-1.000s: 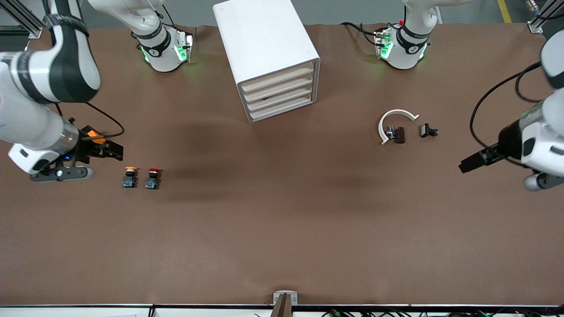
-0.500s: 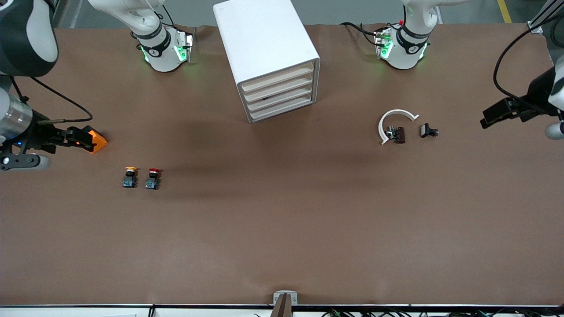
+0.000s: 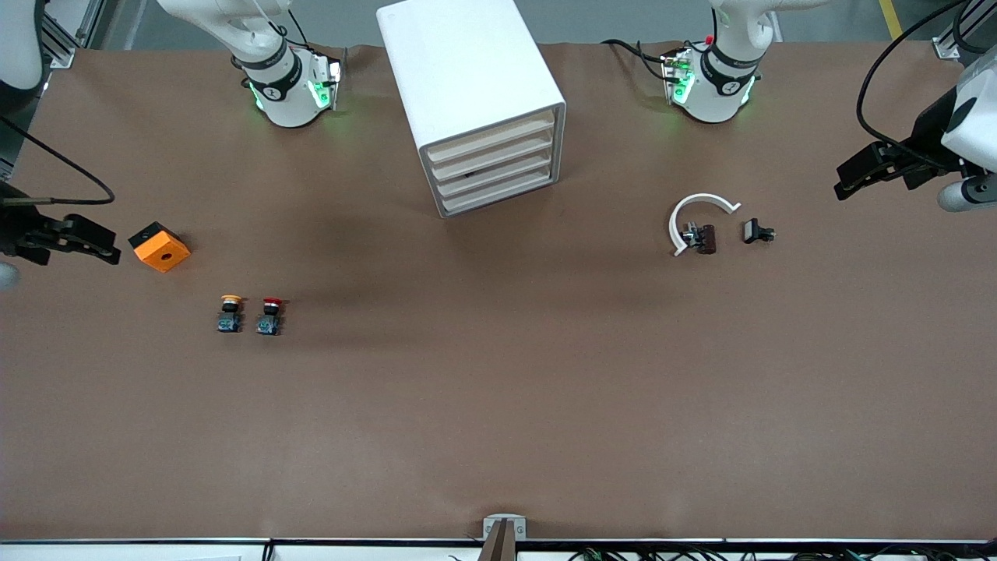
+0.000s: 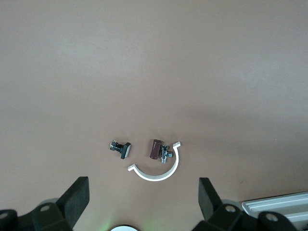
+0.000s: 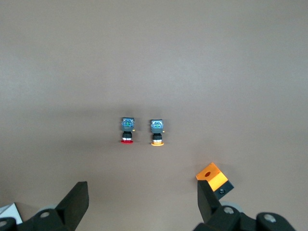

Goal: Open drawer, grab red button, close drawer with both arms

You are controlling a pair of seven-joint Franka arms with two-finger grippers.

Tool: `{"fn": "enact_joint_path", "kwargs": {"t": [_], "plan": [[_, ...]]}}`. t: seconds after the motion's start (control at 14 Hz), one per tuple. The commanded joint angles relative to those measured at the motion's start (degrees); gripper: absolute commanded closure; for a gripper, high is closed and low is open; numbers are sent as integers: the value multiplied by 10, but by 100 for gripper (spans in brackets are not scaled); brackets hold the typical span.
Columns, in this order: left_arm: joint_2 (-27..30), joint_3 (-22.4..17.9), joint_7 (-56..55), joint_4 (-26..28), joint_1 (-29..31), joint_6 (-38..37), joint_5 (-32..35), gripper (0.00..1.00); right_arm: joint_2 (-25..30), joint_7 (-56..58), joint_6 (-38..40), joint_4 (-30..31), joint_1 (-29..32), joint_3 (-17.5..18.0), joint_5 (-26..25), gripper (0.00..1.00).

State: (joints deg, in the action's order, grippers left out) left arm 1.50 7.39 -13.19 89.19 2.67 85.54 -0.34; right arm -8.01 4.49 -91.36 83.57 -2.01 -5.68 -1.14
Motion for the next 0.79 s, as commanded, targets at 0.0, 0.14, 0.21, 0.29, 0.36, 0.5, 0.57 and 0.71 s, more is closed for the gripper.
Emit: {"fn": "enact_joint_path", "kwargs": {"t": [0.0,0.14,0.21,0.29,0.36,0.5,0.57,0.71], "plan": [[17,1,34,13,4,-5,3,0,4,13,8,0,10,9,3,0],[21,1,48,13,4,-12,3,0,2,13,5,-1,10,9,3,0],[22,1,48,14,4,-13,3,0,2,12,4,-1,10,10,3,0],[24,1,48,15,4,-14,4,0,2,13,5,-1,10,10,3,0],[23,1,48,16,4,-16,4,0,2,12,5,-2,10,10,3,0],[23,1,48,21,4,-16,4,0,2,13,1,-3,10,10,4,0],[23,2,48,21,4,-16,4,0,2,10,3,-3,9,16,3,0],[25,3,48,25,4,-16,4,0,2,10,7,-2,17,30,3,0]]}}
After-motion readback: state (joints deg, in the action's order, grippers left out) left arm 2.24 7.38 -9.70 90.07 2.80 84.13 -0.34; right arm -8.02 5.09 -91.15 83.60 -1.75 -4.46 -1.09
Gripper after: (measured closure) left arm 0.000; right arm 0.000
